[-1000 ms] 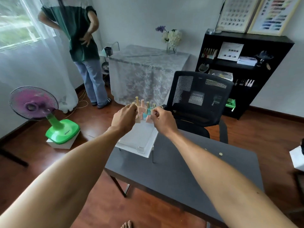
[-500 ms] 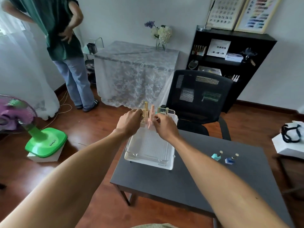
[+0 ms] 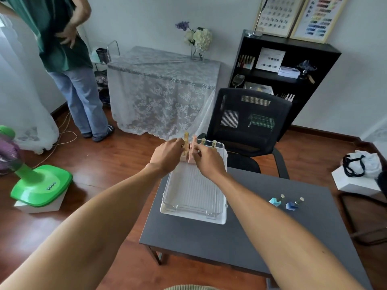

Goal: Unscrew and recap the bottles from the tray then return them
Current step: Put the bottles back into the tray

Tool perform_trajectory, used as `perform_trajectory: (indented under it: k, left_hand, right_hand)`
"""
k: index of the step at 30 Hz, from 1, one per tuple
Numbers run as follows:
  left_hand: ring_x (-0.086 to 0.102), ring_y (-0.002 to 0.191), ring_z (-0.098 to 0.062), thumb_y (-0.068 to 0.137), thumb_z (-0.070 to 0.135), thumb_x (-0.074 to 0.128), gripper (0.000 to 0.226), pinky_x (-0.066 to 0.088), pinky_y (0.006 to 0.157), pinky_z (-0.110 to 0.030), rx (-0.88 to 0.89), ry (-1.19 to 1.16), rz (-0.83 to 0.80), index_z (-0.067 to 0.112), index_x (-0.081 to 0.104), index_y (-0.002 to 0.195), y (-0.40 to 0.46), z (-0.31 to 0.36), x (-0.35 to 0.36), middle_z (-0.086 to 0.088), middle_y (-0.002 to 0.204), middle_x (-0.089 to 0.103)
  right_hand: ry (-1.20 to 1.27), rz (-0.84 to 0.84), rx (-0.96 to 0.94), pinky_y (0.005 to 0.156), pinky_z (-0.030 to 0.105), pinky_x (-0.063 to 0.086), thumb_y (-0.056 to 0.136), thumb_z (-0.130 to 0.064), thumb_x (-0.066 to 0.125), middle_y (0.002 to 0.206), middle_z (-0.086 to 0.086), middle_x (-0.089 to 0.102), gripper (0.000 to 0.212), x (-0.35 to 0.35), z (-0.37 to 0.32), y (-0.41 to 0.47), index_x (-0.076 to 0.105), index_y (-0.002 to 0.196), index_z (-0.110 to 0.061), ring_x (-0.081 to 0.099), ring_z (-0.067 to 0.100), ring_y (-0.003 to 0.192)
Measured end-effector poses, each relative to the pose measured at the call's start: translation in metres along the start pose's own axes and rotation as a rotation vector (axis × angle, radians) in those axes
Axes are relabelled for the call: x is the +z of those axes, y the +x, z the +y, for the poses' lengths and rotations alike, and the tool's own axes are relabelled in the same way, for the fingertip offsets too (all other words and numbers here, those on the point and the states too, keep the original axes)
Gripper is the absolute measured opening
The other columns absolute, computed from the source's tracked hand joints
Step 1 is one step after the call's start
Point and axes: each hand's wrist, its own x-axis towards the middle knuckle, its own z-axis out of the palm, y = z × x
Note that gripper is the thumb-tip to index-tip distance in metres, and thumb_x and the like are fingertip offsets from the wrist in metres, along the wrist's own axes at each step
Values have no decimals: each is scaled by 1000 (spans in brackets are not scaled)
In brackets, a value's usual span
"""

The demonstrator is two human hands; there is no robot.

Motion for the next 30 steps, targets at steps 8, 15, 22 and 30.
perform_trajectory:
  k: [8,15,22,30]
  left_hand:
    - [63,88,-39,103,25,53,15,53,70,-47,-2,-22,-5,11,58,107,15,-2,5,-10,105,65]
    - [62,86,-40,103,24,51,15,51,68,-47,9,-32,-5,10,57,103,21,-2,9,-12,101,65]
    - [63,84,-43,102,24,55,19,51,67,-48,-22,-53,12,5,55,102,22,-1,11,-17,96,65]
    - [65,85,-43,102,37,51,29,41,64,-40,-69,-82,34,9,52,109,21,3,5,-18,95,70]
  right_hand:
    - [-14,-21,13,69,45,57,105,-16,50,87,12,73,19,5,-2,15,67,111,-10,71,31,77]
    - [-75,-47,40,70,50,60,104,-6,48,89,15,70,29,14,-6,23,57,131,-2,71,33,79]
    - [-94,-24,76,73,49,61,110,-17,39,90,16,72,33,18,-9,24,53,138,-6,72,33,82]
    - [37,64,144,66,43,57,110,-29,43,82,11,71,32,11,-14,18,66,111,-7,71,30,76]
